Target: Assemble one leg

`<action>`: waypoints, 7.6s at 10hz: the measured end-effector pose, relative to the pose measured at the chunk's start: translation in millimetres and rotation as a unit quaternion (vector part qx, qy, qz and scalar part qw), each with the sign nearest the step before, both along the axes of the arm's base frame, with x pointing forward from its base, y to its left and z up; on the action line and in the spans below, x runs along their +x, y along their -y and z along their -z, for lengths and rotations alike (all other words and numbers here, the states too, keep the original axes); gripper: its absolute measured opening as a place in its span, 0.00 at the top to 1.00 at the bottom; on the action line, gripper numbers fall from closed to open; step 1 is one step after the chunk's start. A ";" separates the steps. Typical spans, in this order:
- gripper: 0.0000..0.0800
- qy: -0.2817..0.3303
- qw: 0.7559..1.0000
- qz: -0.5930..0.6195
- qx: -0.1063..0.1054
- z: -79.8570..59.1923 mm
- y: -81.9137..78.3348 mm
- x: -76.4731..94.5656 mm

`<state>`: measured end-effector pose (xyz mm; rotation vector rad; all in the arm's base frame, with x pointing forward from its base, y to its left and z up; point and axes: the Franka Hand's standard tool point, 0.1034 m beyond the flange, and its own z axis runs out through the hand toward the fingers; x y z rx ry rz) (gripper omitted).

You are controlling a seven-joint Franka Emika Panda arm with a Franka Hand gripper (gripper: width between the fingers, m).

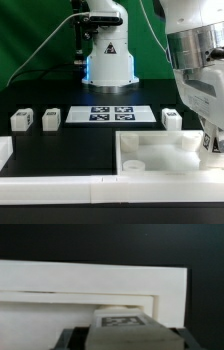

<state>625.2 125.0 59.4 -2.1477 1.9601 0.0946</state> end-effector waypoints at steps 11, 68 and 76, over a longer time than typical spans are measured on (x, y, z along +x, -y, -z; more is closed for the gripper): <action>0.19 0.095 0.772 -0.622 -0.096 -1.7 4.9 1.8; 0.22 -0.029 0.969 0.244 0.029 1.8 11.0 3.7; 0.19 -0.008 0.975 0.219 0.036 -17.8 3.1 7.0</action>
Offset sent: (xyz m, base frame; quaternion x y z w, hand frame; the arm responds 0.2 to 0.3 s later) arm -0.0025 -0.0051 0.0015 -0.0055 0.0200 -0.2913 0.9564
